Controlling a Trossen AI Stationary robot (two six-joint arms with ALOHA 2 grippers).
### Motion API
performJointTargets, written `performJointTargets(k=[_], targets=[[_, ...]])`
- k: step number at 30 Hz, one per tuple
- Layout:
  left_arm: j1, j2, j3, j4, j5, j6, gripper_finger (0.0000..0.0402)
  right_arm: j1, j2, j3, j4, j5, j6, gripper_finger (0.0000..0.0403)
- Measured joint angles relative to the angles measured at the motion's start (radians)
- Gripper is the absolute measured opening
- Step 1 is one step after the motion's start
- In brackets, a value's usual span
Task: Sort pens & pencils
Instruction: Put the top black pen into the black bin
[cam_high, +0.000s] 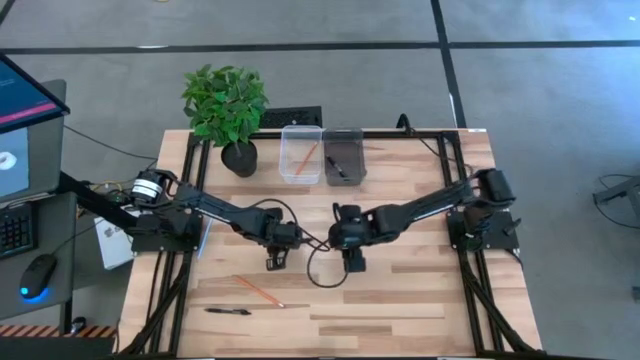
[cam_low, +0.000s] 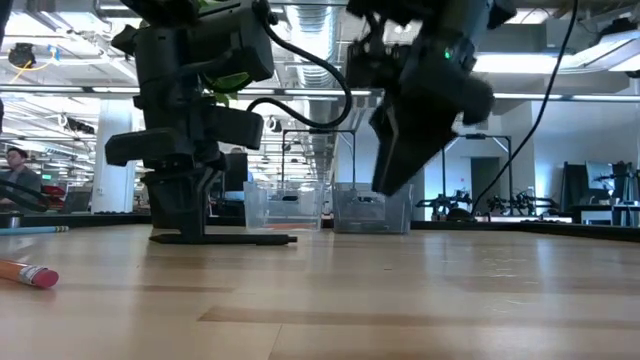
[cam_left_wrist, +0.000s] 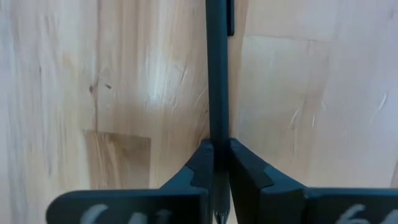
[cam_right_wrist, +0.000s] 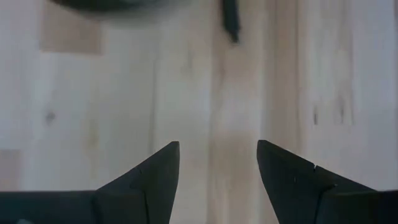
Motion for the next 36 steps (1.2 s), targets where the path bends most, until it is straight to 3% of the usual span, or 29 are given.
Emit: performJointTargets(k=[12, 25, 30, 36], targets=[[-0.038, -0.008, 0.001, 0.059, -0.078, 0.068, 0.0011, -0.027, -0.005, 0.003, -0.016, 0.034, 0.082, 0.0240], [-0.088, -0.016, 0.053, 0.134, -0.172, 0.085, 0.0011, -0.021, -0.081, 0.002, -0.213, 0.094, 0.159, 0.0240], [-0.112, -0.021, 0.097, 0.103, -0.303, 0.138, 0.0011, 0.000, -0.175, 0.000, -0.309, 0.137, 0.195, 0.0240], [-0.143, -0.041, 0.132, 0.074, -0.546, 0.217, 0.0011, 0.018, -0.330, -0.001, -0.357, 0.162, 0.240, 0.0240]])
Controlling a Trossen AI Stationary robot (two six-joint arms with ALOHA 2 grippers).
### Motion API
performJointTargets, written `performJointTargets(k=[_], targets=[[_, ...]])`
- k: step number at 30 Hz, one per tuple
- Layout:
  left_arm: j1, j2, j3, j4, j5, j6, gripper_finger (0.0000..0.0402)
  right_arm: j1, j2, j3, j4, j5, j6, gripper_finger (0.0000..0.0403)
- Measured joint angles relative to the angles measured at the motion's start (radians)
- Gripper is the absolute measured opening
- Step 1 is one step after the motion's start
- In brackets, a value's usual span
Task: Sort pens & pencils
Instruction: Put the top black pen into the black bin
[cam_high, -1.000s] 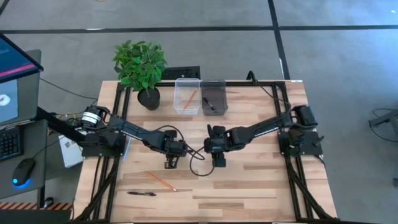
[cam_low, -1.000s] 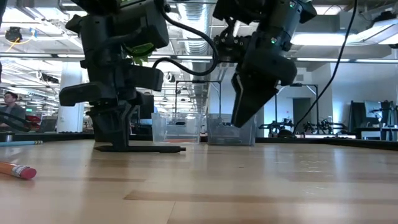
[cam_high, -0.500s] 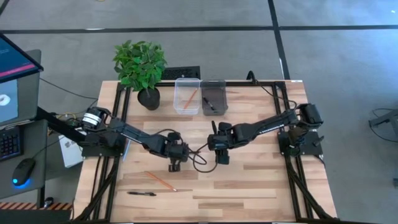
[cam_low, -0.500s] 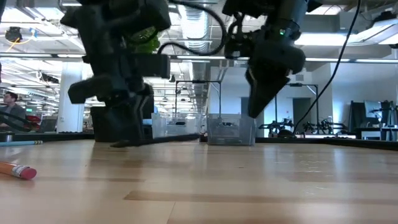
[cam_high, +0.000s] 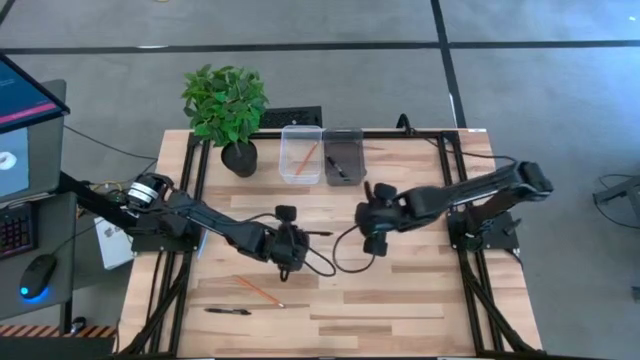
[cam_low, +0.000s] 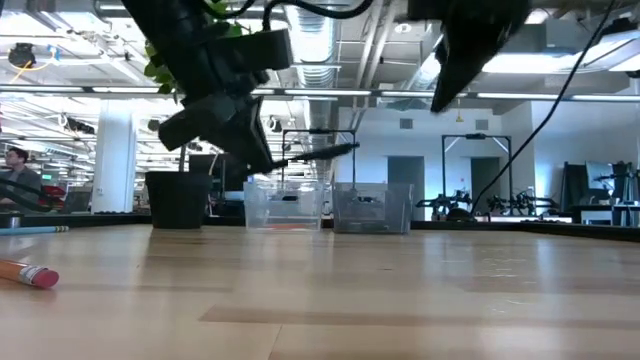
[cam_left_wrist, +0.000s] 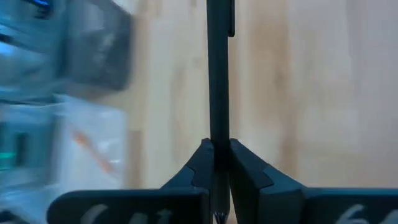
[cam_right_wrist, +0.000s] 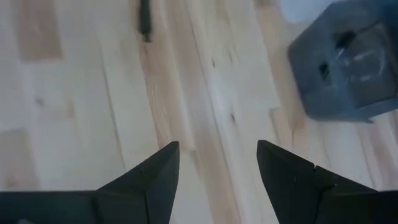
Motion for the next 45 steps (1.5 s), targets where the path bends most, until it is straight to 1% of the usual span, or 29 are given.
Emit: performJointTargets(k=[4, 8, 11, 13, 16, 20, 22, 24, 26, 28, 30, 38, 45], targets=[[-0.016, -0.010, 0.017, -0.016, -0.127, 0.070, 0.0011, -0.010, -0.102, 0.000, 0.015, -0.005, 0.000, 0.0240], [-0.027, -0.009, 0.028, -0.029, -0.266, 0.168, 0.0011, -0.046, -0.160, 0.000, 0.035, -0.037, 0.000, 0.0240], [-0.028, -0.009, 0.029, -0.033, -0.386, 0.250, 0.0011, -0.077, -0.176, 0.000, 0.042, -0.045, 0.000, 0.0240], [-0.028, -0.009, 0.029, -0.029, -0.451, 0.316, 0.0011, -0.097, -0.175, 0.000, 0.061, -0.027, 0.000, 0.0240], [-0.029, -0.009, 0.029, -0.003, -0.505, 0.384, 0.0011, -0.108, -0.171, 0.000, 0.071, 0.010, -0.019, 0.0240], [-0.033, -0.009, 0.029, 0.064, -0.613, 0.525, 0.0011, -0.103, -0.149, -0.001, 0.110, 0.002, -0.055, 0.0240], [-0.032, -0.009, 0.029, 0.120, -0.623, 0.611, 0.0011, -0.104, -0.128, 0.004, 0.162, -0.003, -0.056, 0.0240], [-0.029, -0.009, 0.028, 0.189, -0.619, 0.683, 0.0011, -0.114, -0.122, -0.003, 0.163, -0.042, -0.051, 0.0240], [-0.027, -0.009, 0.030, 0.232, -0.594, 0.722, 0.0011, -0.127, -0.112, 0.003, 0.230, -0.138, -0.025, 0.0240], [-0.026, -0.009, 0.029, 0.274, -0.588, 0.760, 0.0011, -0.141, -0.107, 0.000, 0.252, -0.247, 0.002, 0.0240], [-0.026, -0.009, 0.029, 0.293, -0.585, 0.781, 0.0011, -0.146, -0.106, -0.002, 0.285, -0.299, 0.015, 0.0240], [-0.027, -0.009, 0.029, 0.346, -0.570, 0.853, 0.0011, -0.146, -0.107, 0.000, 0.327, -0.349, 0.041, 0.0240], [-0.027, -0.009, 0.029, 0.504, -0.552, 0.993, 0.0010, -0.146, -0.107, 0.000, 0.328, -0.350, 0.044, 0.0240]])
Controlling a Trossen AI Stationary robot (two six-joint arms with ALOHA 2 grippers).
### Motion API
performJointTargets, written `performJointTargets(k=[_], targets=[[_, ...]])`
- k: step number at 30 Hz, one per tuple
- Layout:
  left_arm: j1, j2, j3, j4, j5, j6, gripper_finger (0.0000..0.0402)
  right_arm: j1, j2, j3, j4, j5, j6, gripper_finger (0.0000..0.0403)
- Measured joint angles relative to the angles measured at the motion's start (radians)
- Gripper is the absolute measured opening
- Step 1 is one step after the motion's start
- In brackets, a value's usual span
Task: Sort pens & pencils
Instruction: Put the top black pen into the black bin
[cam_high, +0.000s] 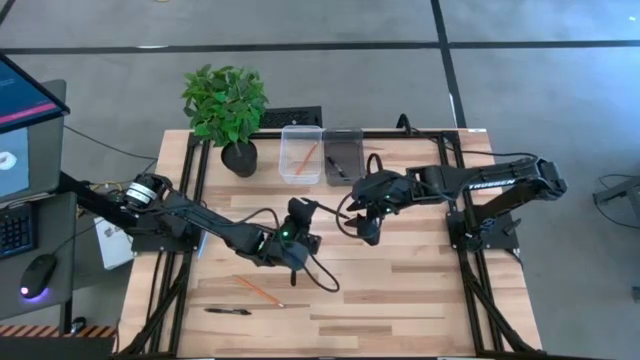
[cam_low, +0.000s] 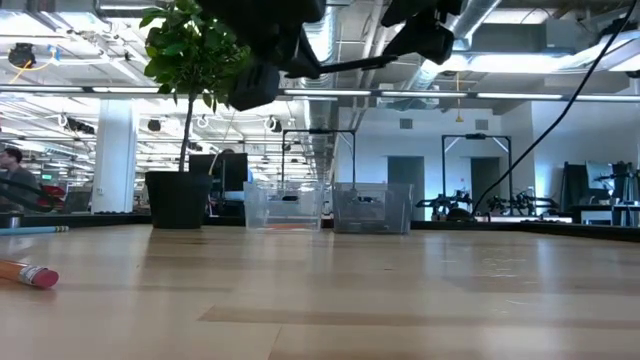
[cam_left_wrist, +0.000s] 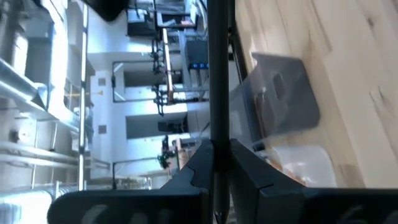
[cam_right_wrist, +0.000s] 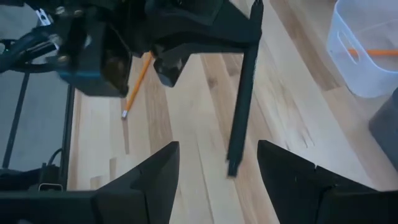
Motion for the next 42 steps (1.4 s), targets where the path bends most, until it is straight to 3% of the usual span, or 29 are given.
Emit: performJointTargets(k=[6, 19, 24, 34, 42], targets=[[0.000, 0.000, 0.000, 0.097, 0.048, 0.081, 0.0010, 0.000, 0.000, 0.000, -0.001, 0.013, -0.008, 0.0240], [0.005, 0.000, 0.000, 0.213, 0.028, 0.175, 0.0010, 0.000, 0.000, 0.000, -0.005, 0.015, -0.019, 0.0232], [0.005, 0.000, 0.000, 0.234, 0.021, 0.213, 0.0010, 0.000, 0.000, 0.000, -0.005, 0.015, -0.019, 0.0190], [0.003, 0.000, 0.000, 0.231, 0.013, 0.213, 0.0030, -0.002, 0.000, -0.001, -0.018, 0.022, -0.026, 0.0057], [0.003, -0.001, 0.000, 0.232, 0.018, 0.224, 0.0044, -0.001, 0.000, -0.001, -0.020, 0.023, -0.025, 0.0056]])
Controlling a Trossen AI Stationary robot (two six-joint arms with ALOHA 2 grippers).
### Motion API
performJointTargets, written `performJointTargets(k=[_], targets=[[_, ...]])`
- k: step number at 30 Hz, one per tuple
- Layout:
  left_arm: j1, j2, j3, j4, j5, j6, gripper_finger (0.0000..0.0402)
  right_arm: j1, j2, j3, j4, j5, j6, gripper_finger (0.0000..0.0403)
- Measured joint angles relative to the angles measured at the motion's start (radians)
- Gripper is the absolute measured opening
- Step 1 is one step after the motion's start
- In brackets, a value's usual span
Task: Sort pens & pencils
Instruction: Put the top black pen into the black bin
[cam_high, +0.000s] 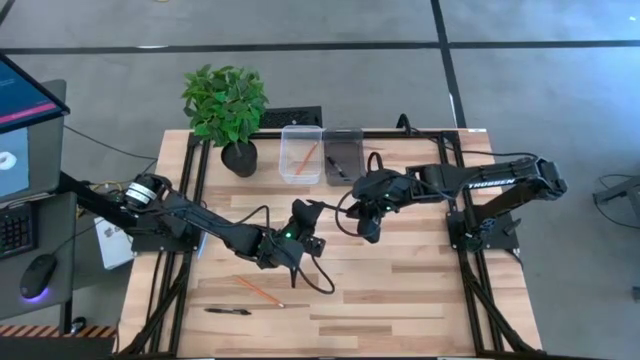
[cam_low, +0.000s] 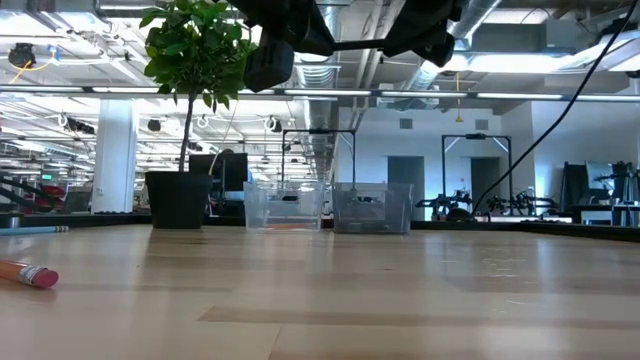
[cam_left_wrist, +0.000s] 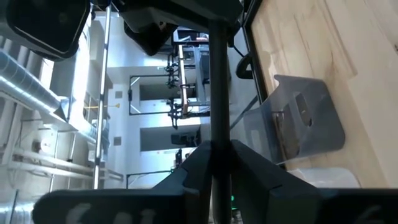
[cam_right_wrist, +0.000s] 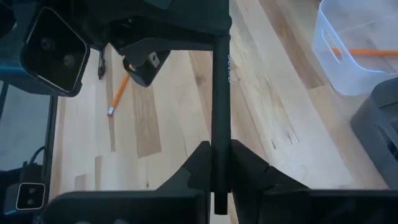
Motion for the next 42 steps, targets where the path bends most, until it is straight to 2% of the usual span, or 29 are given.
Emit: performJointTargets(k=[7, 10, 15, 18, 22, 25, 34, 37, 42], targets=[[-0.001, 0.000, 0.000, 0.003, 0.000, 0.071, 0.0046, 0.001, 0.000, 0.000, -0.009, -0.001, -0.001, 0.0056], [-0.001, 0.000, 0.000, 0.007, -0.033, 0.063, 0.0058, 0.001, 0.000, 0.000, -0.008, -0.004, -0.002, 0.0056], [-0.015, 0.000, 0.000, 0.009, -0.058, 0.021, 0.0115, -0.012, 0.000, 0.001, -0.021, 0.015, -0.005, 0.0056], [-0.023, -0.001, 0.000, 0.010, -0.061, -0.058, 0.0155, -0.043, 0.000, 0.001, -0.041, 0.020, -0.005, 0.0056], [-0.042, -0.033, 0.000, -0.019, -0.061, -0.224, 0.0192, -0.116, 0.000, 0.001, -0.052, 0.038, -0.026, 0.0056], [-0.059, -0.075, 0.000, -0.093, -0.068, -0.388, 0.0205, -0.195, 0.000, 0.001, -0.056, 0.042, -0.053, 0.0056], [-0.084, -0.195, 0.000, -0.598, -0.034, -1.120, 0.0208, -0.461, 0.044, 0.000, -0.101, 0.049, -0.073, 0.0056], [-0.082, -0.198, 0.000, -0.714, -0.008, -1.269, 0.0208, -0.526, 0.106, 0.004, -0.064, 0.045, -0.097, 0.0056], [-0.071, -0.193, 0.000, -0.818, 0.029, -1.433, 0.0208, -0.601, 0.238, 0.002, 0.009, 0.038, -0.106, 0.0056]])
